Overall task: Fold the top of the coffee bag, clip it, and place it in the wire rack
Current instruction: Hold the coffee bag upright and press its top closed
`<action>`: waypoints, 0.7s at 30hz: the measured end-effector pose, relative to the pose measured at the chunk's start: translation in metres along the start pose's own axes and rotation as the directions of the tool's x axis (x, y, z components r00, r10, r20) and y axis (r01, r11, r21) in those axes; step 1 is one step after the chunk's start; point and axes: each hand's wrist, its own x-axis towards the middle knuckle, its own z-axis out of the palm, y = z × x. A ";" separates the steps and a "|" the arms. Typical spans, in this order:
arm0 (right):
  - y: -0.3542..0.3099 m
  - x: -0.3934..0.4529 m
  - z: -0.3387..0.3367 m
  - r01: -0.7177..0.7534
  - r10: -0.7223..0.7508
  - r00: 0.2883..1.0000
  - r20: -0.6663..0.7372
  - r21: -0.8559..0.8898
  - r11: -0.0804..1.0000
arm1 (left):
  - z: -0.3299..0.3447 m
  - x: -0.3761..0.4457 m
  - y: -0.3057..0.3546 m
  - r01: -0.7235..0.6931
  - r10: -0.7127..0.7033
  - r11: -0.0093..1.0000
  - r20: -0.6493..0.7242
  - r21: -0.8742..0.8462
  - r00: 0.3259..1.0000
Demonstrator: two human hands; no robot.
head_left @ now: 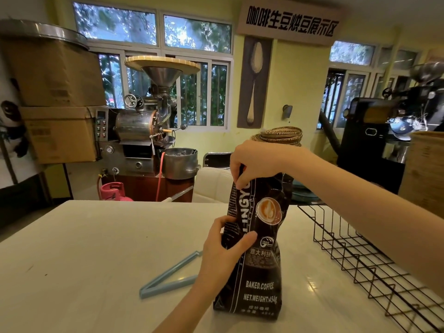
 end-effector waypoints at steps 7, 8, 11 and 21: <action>0.013 -0.018 0.013 0.054 -0.040 0.984 -0.172 0.078 0.996 | 0.004 -0.005 -0.001 -0.015 0.014 0.998 -0.025 -0.055 1.000; 0.015 -0.020 0.010 0.050 -0.031 0.981 -0.191 0.095 0.994 | 0.005 -0.005 0.000 -0.022 0.020 0.999 -0.032 -0.048 0.999; 0.021 -0.023 0.000 0.050 -0.023 0.980 -0.199 0.132 0.990 | 0.006 -0.006 0.004 -0.039 0.037 0.999 -0.071 -0.018 0.997; 0.006 -0.022 -0.001 0.035 0.010 0.982 -0.190 0.232 0.972 | -0.001 0.000 0.013 -0.083 0.084 0.996 0.010 -0.040 0.996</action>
